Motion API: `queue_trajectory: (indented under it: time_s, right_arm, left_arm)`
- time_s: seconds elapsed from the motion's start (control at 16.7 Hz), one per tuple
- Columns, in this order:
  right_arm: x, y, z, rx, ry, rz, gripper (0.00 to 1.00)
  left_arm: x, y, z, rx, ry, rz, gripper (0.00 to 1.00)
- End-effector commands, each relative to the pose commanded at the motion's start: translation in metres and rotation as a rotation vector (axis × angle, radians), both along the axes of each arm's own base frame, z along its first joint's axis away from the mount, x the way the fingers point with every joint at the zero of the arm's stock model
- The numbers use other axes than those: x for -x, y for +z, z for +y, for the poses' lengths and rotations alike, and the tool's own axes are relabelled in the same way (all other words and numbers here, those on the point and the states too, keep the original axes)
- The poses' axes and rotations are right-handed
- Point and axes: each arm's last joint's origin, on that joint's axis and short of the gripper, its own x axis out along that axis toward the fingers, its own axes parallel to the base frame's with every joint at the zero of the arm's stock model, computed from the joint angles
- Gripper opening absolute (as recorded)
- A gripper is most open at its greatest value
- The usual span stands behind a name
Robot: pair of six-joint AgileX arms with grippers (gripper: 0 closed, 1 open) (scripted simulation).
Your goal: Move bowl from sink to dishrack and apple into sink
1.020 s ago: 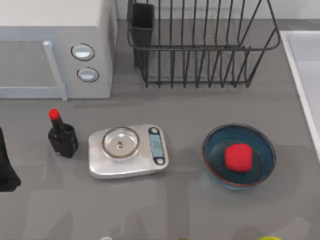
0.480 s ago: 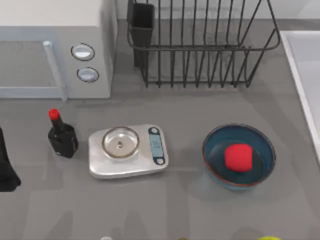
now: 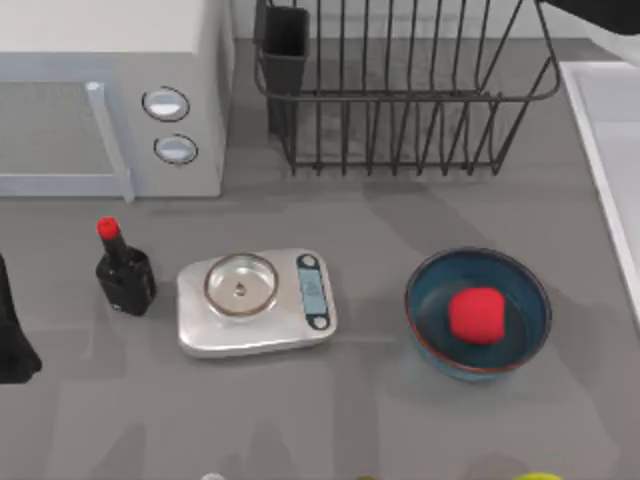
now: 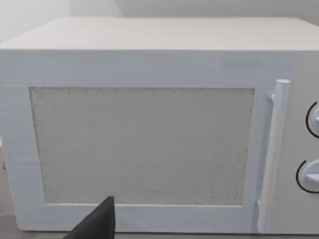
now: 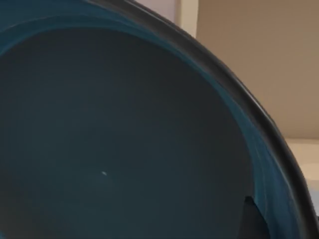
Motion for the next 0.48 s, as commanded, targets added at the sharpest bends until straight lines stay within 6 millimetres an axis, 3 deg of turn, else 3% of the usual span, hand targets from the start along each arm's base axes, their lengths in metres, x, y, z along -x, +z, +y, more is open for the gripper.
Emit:
queue_trajectory:
  time_s: [0.48]
  right_arm:
    - [0.0051,0.0017,0.0055,-0.037,0.005,-0.023,0.00]
  left_arm:
    - [0.0000,0.0000,0.0000,0.000,0.000,0.000,1.00]
